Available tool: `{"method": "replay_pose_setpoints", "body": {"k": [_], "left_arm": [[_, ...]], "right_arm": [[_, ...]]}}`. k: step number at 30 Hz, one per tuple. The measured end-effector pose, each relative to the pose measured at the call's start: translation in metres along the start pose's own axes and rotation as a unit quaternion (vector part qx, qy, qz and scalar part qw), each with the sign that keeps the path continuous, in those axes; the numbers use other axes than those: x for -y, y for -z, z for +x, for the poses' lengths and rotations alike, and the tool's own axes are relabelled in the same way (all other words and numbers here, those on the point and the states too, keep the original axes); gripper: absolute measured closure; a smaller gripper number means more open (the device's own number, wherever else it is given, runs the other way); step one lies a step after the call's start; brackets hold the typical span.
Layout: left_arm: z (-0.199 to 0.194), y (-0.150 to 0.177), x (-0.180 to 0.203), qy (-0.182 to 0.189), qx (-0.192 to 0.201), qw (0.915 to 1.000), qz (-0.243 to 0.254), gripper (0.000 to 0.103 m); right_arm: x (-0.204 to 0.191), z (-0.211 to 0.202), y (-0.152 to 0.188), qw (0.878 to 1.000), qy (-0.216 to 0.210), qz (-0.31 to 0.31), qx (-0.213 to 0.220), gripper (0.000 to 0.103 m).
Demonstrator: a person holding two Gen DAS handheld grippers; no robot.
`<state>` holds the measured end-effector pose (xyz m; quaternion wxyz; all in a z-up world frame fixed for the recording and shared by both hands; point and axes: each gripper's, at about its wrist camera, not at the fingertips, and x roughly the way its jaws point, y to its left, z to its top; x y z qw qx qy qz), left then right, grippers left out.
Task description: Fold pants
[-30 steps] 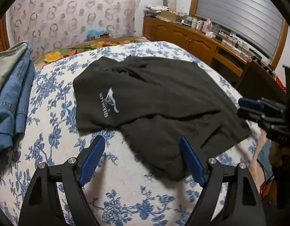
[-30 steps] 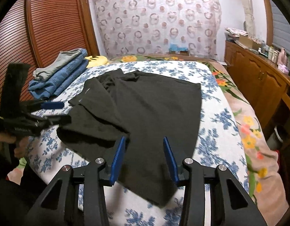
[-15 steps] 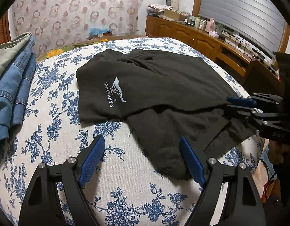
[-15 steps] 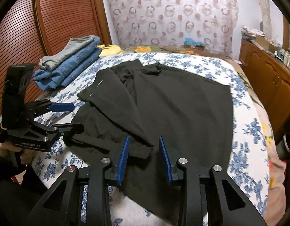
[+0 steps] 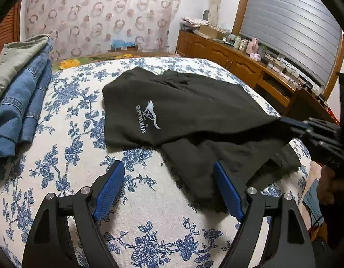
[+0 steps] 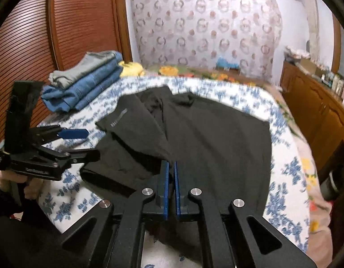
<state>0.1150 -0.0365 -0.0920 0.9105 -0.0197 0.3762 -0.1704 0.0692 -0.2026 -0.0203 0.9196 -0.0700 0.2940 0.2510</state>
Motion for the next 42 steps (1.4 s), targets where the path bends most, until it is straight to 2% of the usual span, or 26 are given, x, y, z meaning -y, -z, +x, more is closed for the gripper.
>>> {"method": "replay_pose_setpoints", "body": {"k": [4,7,11,18,29,35,42], "left_arm": [[-0.004,0.0,0.005,-0.001,0.017,0.9997,0.016,0.021],[-0.005,0.001,0.01,-0.008,0.024,0.9992,0.032,0.021],[-0.01,0.002,0.01,0.0,0.042,0.9982,0.044,0.021],[-0.006,0.002,0.007,0.001,0.033,0.9988,0.037,0.021],[-0.004,0.006,0.014,-0.006,0.023,0.9986,0.048,0.021],[-0.004,0.005,0.014,-0.006,0.023,0.9987,0.046,0.021],[-0.004,0.005,0.013,-0.004,0.024,0.9987,0.046,0.021]], "right_arm": [[-0.004,-0.021,0.004,1.0,0.005,0.0,0.028,0.099],[-0.005,-0.038,0.013,0.999,0.026,-0.008,0.044,0.099],[-0.003,-0.041,0.024,0.998,0.041,-0.004,0.04,0.099],[0.003,-0.065,0.036,0.997,0.061,0.01,0.046,0.099],[0.024,-0.071,0.057,0.996,0.078,0.045,0.024,0.099],[0.029,-0.056,0.069,0.996,0.067,0.054,-0.017,0.099],[0.037,-0.055,0.07,0.995,0.065,0.075,-0.022,0.099]]}}
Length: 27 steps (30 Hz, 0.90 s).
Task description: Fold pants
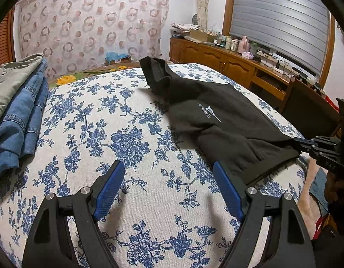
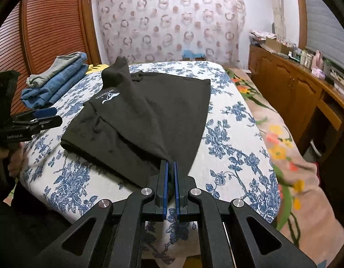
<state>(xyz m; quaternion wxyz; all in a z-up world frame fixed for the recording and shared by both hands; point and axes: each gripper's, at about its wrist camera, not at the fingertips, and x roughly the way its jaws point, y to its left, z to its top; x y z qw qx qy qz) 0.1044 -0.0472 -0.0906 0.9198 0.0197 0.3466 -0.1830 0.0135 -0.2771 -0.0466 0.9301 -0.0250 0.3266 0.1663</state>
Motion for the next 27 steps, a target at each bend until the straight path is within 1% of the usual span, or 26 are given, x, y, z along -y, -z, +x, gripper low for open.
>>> {"method": "replay_pose_setpoints", "body": {"k": [2,3,4,6,8,9,12,14,16,20,24,27], "left_arm": [[0.0,0.0,0.0,0.0,0.001,1.0,-0.001,0.021],[-0.001,0.0,0.0,0.001,0.002,1.0,-0.002,0.021],[-0.001,0.0,-0.001,0.001,0.003,1.0,-0.003,0.021],[-0.002,0.0,-0.002,0.0,0.006,1.0,-0.005,0.021],[-0.004,0.0,-0.003,0.0,0.01,0.9999,-0.006,0.021],[-0.005,0.0,-0.004,0.0,0.013,0.9999,-0.008,0.02],[-0.008,-0.001,-0.008,0.002,0.015,0.9998,-0.016,0.021],[-0.012,-0.002,-0.01,0.002,0.019,0.9995,-0.023,0.021],[-0.016,-0.004,-0.013,-0.003,0.022,0.9994,-0.027,0.021],[-0.026,-0.009,-0.019,-0.025,0.023,0.999,-0.028,0.021],[-0.035,-0.016,-0.025,-0.032,0.027,0.9985,-0.035,0.021],[-0.041,-0.021,-0.028,-0.04,0.029,0.9982,-0.035,0.021]], "right_arm": [[0.004,-0.005,-0.001,1.0,-0.005,0.008,0.006,0.097],[0.006,-0.008,-0.001,1.0,-0.007,0.012,0.011,0.091],[0.009,-0.013,-0.002,1.0,-0.007,0.016,0.02,0.088],[0.014,-0.022,-0.006,0.999,0.001,0.024,0.036,0.069],[0.017,-0.029,-0.011,0.998,0.002,0.027,0.049,0.062],[0.017,-0.03,-0.013,0.998,0.004,0.024,0.053,0.061],[0.01,-0.027,-0.023,0.998,0.01,0.005,0.055,0.059],[0.001,-0.022,-0.03,0.998,0.005,-0.007,0.056,0.059],[-0.007,-0.012,-0.036,0.998,-0.013,-0.016,0.052,0.059],[-0.029,0.008,-0.053,0.997,-0.052,-0.036,0.045,0.059],[-0.042,0.032,-0.069,0.994,-0.085,-0.053,0.031,0.059],[-0.053,0.049,-0.08,0.993,-0.1,-0.066,0.02,0.059]]}}
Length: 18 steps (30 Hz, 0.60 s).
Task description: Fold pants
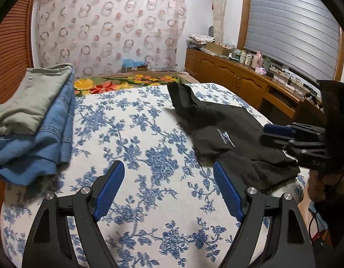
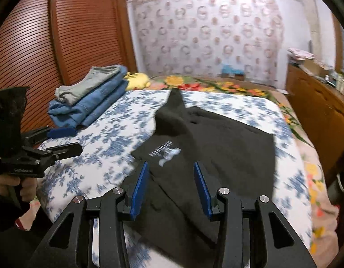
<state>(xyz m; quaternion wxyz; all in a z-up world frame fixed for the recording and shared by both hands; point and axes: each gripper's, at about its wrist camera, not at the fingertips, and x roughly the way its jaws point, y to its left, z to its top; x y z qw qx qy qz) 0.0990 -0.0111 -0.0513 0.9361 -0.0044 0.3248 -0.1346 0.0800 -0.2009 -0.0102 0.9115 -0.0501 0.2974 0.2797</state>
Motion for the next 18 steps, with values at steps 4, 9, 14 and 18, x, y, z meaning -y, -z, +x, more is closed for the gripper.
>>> {"method": "replay_pose_setpoints", "body": {"k": [4,9,14,18], "left_arm": [[-0.004,-0.004,-0.002,-0.008,0.002,1.0,0.002,0.021],[-0.008,-0.005,-0.005,-0.011,0.003,0.9999,-0.001,0.021],[-0.009,-0.006,-0.009,-0.013,0.004,0.9999,-0.001,0.021],[-0.012,-0.005,-0.013,-0.013,0.006,0.9999,-0.008,0.021]], "right_arm": [[0.002,0.02,-0.008,1.0,-0.021,-0.002,-0.019,0.059],[0.005,0.042,-0.016,0.999,-0.038,-0.005,-0.038,0.059],[-0.001,0.06,-0.027,0.998,-0.043,-0.018,-0.047,0.059],[-0.011,0.073,-0.031,0.996,-0.044,-0.041,-0.063,0.059]]}}
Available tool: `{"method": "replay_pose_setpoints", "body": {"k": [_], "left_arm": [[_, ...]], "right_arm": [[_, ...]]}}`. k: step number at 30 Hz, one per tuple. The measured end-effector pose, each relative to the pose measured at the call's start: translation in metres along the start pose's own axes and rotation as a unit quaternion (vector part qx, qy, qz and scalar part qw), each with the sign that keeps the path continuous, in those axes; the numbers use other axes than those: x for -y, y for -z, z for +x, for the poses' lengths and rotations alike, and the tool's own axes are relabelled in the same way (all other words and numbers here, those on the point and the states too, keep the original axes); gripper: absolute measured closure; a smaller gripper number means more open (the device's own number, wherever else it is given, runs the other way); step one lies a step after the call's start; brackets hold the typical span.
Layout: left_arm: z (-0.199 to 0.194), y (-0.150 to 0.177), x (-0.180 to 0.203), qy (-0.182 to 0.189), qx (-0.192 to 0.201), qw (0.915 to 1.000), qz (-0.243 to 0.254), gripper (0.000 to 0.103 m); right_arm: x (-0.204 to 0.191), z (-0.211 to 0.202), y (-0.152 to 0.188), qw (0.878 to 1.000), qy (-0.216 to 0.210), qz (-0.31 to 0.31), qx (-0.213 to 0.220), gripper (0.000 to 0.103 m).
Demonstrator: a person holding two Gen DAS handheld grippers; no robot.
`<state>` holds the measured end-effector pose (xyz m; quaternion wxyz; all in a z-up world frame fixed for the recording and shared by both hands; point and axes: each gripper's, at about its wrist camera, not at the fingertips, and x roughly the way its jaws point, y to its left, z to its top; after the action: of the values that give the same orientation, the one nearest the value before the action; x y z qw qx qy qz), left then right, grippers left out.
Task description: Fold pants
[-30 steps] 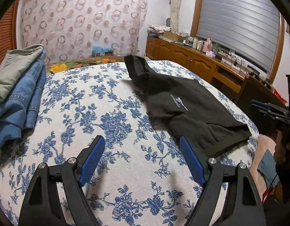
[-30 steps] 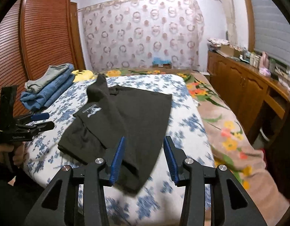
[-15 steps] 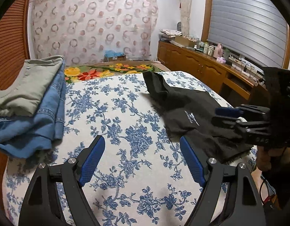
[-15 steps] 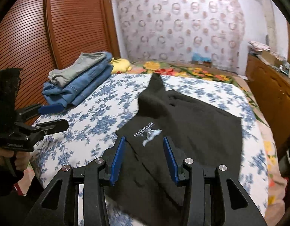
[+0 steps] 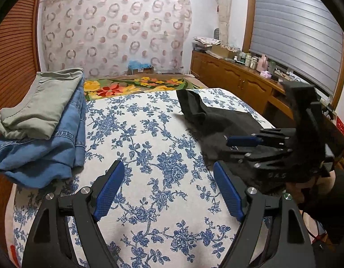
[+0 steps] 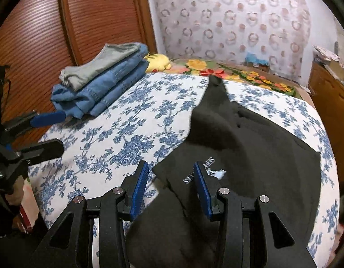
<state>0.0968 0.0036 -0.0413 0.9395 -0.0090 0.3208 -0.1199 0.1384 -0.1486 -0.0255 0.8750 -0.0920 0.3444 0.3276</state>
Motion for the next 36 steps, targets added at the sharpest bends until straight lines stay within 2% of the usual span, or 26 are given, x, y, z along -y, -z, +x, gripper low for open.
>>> {"method": "replay_pose_setpoints", "body": {"k": [9,13,14,17,22,27,36], "left_arm": [[0.0,0.002,-0.002,-0.001,-0.003,1.0,-0.003,0.02],[0.002,0.004,0.0,-0.001,-0.006,1.0,-0.002,0.02],[0.003,0.005,0.0,0.0,-0.007,1.0,-0.002,0.02],[0.006,0.006,0.001,0.002,-0.011,0.9999,-0.002,0.021],[0.011,0.007,0.004,0.006,-0.018,0.9998,-0.001,0.021],[0.015,0.006,0.011,0.011,-0.024,0.9996,0.01,0.021],[0.04,-0.007,0.034,0.034,-0.047,0.9977,0.035,0.021]], "right_arm": [[-0.01,0.03,-0.001,0.998,0.015,-0.045,-0.044,0.059],[-0.014,0.036,-0.004,0.997,0.02,-0.057,-0.047,0.062],[-0.015,0.039,-0.005,0.997,0.026,-0.058,-0.048,0.075],[-0.011,0.037,-0.006,0.998,0.026,-0.045,-0.038,0.096],[0.0,0.018,-0.01,1.0,0.0,-0.009,0.005,0.096],[0.005,0.002,-0.013,0.999,0.02,-0.007,0.038,0.097],[0.031,-0.016,-0.014,0.998,0.054,0.005,0.04,0.097]]}}
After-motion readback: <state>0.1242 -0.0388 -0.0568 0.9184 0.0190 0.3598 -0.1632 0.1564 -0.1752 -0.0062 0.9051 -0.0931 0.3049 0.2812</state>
